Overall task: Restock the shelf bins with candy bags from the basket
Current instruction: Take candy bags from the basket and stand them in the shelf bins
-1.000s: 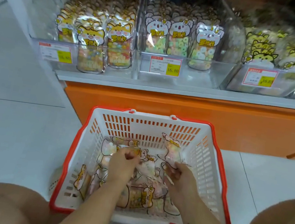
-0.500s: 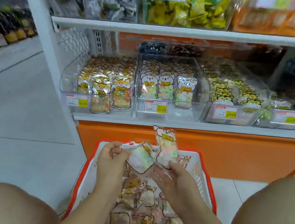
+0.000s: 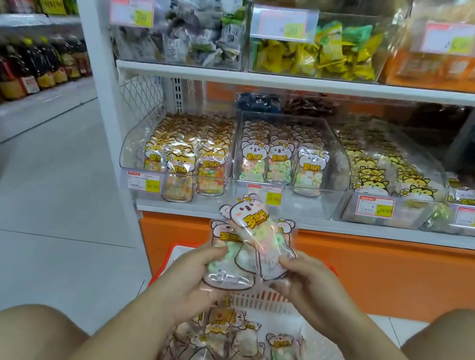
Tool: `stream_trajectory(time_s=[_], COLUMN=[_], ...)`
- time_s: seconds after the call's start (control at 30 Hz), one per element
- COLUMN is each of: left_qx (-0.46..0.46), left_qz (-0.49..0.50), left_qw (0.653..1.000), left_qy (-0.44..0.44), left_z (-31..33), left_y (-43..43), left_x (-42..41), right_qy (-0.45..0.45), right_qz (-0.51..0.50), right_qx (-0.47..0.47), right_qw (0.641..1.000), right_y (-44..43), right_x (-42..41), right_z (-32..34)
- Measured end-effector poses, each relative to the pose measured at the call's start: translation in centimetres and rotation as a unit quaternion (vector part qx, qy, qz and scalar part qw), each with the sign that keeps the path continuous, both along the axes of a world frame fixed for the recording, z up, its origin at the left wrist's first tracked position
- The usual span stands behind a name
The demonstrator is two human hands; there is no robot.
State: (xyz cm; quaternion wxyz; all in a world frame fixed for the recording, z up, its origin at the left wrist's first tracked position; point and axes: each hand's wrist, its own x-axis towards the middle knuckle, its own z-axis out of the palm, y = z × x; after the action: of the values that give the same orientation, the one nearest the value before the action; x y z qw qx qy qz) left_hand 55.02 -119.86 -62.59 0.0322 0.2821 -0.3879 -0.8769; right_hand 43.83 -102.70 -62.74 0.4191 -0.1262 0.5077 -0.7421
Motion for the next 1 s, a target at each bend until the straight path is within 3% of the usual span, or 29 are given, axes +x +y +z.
stream_trajectory(time_s=[0.07, 0.2, 0.3, 0.43, 0.53, 0.7, 0.83, 0.9, 1.0], left_qx=[-0.009, -0.095, -0.096, -0.112, -0.172, -0.251, -0.304, -0.290, -0.278], left_qz=[0.013, -0.062, -0.038, 0.009, 0.070, 0.157, 0.209, 0.225, 0.225], left_qw=[1.000, 0.994, 0.995, 0.994, 0.982, 0.955, 0.929, 0.930, 0.934], left_qy=[0.009, 0.004, -0.001, 0.006, 0.042, 0.032, -0.004, -0.005, -0.012], left_z=[0.8, 1.7, 1.5, 1.6, 2.7, 2.3, 2.1, 1.8, 1.8], left_y=[0.3, 0.9, 1.1, 1.4, 1.8, 1.6, 2.6, 3.2, 4.0], left_x=[0.2, 1.1, 1.8, 1.5, 1.0, 0.1, -0.5, -0.8, -1.0], right_qy=[0.029, 0.121, 0.228, 0.259, 0.267, 0.141, 0.020, 0.040, 0.143], right_qz=[0.049, 0.137, 0.186, 0.194, 0.133, -0.089, -0.238, -0.268, -0.272], right_qx=[0.016, 0.095, 0.155, 0.185, 0.171, 0.125, 0.051, 0.042, 0.069], right_qw=[0.998, 0.978, 0.943, 0.928, 0.939, 0.978, 0.970, 0.962, 0.949], right_y=[0.2, 0.5, 0.5, 0.8, 0.7, -0.1, -0.6, -0.8, -1.1], right_x=[-0.1, 0.2, 0.5, 0.4, 0.6, 0.7, 1.3, 1.9, 2.3], right_z=[-0.2, 1.2, 2.2, 2.2, 1.6, 0.9, 0.6, 0.9, 1.2])
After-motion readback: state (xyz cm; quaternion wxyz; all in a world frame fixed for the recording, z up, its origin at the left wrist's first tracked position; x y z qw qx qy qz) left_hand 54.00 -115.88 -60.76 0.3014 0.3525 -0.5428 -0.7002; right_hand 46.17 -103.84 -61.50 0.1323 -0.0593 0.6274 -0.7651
